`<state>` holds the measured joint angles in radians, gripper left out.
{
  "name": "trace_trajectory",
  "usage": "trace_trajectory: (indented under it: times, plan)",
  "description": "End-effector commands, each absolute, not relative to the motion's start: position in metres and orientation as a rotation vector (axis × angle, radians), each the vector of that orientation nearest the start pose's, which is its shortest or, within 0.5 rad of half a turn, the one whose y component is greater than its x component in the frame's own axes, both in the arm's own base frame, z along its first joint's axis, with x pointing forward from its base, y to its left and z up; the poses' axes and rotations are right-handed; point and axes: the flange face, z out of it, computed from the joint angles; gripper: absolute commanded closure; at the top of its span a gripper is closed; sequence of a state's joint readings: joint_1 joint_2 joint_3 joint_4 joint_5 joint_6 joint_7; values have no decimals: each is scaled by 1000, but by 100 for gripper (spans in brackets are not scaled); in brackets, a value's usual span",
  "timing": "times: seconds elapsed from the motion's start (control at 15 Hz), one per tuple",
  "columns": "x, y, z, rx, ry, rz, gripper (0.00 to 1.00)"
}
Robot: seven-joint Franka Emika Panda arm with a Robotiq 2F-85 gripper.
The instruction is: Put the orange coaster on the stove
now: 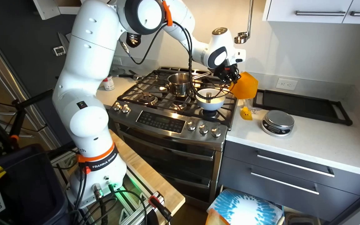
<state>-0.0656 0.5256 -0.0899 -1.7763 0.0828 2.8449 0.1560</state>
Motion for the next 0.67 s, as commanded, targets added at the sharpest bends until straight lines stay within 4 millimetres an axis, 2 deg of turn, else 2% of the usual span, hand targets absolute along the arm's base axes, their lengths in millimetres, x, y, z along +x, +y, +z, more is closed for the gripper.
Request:
trace_trajectory:
  times: [0.0,0.27,0.6]
  plan:
    - [709,-97,323,-2958,469,-872,97]
    - [731,-84,324,-2946,338,-867,97]
    - [750,-72,312,-2962,248,-795,97]
